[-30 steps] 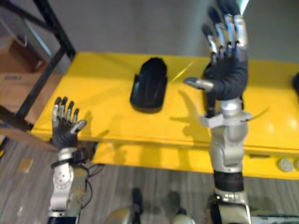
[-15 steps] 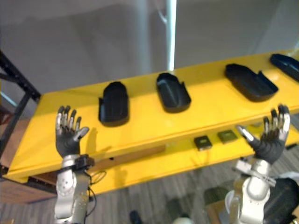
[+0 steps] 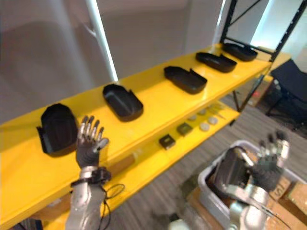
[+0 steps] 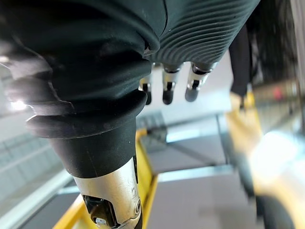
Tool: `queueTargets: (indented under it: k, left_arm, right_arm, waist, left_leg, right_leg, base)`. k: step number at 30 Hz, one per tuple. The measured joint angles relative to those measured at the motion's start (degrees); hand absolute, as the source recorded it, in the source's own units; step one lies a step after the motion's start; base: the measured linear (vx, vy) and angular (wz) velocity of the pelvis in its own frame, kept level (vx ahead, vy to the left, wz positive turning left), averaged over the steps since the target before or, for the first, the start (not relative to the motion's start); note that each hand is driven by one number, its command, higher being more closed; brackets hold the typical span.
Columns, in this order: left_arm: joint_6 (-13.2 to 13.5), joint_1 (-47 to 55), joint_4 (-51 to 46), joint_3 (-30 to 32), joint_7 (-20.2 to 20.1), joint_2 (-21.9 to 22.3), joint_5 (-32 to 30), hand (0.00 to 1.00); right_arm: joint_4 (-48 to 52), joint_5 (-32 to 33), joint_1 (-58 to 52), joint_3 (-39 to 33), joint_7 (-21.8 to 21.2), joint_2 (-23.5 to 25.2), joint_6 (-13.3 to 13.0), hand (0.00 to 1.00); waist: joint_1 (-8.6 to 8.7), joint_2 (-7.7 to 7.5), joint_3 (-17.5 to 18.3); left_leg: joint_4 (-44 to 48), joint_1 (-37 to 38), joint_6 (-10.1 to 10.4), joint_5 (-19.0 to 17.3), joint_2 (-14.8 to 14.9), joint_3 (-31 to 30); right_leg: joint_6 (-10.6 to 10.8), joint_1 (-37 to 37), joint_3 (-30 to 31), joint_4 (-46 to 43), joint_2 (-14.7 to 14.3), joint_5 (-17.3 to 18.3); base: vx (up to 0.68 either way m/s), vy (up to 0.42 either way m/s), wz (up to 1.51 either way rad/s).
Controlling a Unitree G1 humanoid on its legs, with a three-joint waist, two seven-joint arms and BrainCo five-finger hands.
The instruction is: Walk over and take plastic housings, then place them on the shelf
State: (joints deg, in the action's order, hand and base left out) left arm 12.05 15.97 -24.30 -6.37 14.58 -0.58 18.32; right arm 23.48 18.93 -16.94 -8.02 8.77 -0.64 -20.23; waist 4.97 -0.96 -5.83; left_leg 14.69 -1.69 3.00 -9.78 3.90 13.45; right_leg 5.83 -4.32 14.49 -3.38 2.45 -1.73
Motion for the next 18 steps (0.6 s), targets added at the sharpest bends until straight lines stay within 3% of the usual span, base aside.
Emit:
queueTargets:
  k: [3,6,12,14,18]
  left_arm:
    - [0.5,1.06,-1.58,2.05,-0.28,-0.11,-0.88,0.0]
    - [1.82,1.02,-1.55,3.45,-1.44,-0.3,-0.82,0.0]
    - [4.7,-2.88,-1.56,2.02,-5.31,-0.66,0.0,0.0]
    - [4.69,-4.94,-1.4,0.53,-6.66,-0.79,1.41,0.0]
    - [4.52,-4.37,-1.29,-0.8,-5.88,-0.85,0.83,0.0]
  right_arm:
    - [-2.63,-0.11,5.41,4.26,1.48,-1.39,-0.09,0.0]
    - [-3.66,-0.15,5.66,5.35,2.97,-1.11,0.06,0.0]
    - [-3.66,0.34,0.75,5.16,4.91,1.06,0.71,0.0]
    - [-3.63,0.97,-1.65,4.71,4.83,2.63,0.57,0.0]
    - [-1.55,3.9,-7.57,5.08,-0.41,2.86,0.37,0.0]
  waist:
    - [-2.75,2.2,0.67]
    - [-4.08,2.23,0.47]
    - [-3.8,2.61,-3.08]
    - [-2.81,2.66,-5.2]
    - [-2.41,1.53,-7.12]
  left_leg:
    - [8.37,-3.33,-0.29,-5.92,1.83,-1.32]
    - [10.73,-4.0,-0.98,-7.54,2.44,-0.33]
    - [16.1,-4.82,-2.13,-10.0,3.1,-1.35]
    - [18.02,-5.02,-2.83,-11.35,3.44,-1.29]
    - [19.1,-3.77,-4.6,-12.57,4.54,4.54]
  right_leg:
    - [0.5,-0.46,1.55,0.16,-1.72,-0.64]
    - [0.61,-0.39,1.56,0.27,-1.38,-0.7]
    - [1.24,-1.83,1.05,-5.0,-2.14,-0.5]
    - [1.26,-2.79,1.01,-7.41,-2.79,-0.5]
    - [0.87,-4.12,-4.44,-8.19,-0.2,0.87]
  base:
    - [-0.02,0.131,-0.47]
    - [-0.01,0.151,-0.17]
    - [0.01,0.115,-0.12]
    - [-0.11,0.092,-0.45]
    - [-0.2,0.086,-0.69]
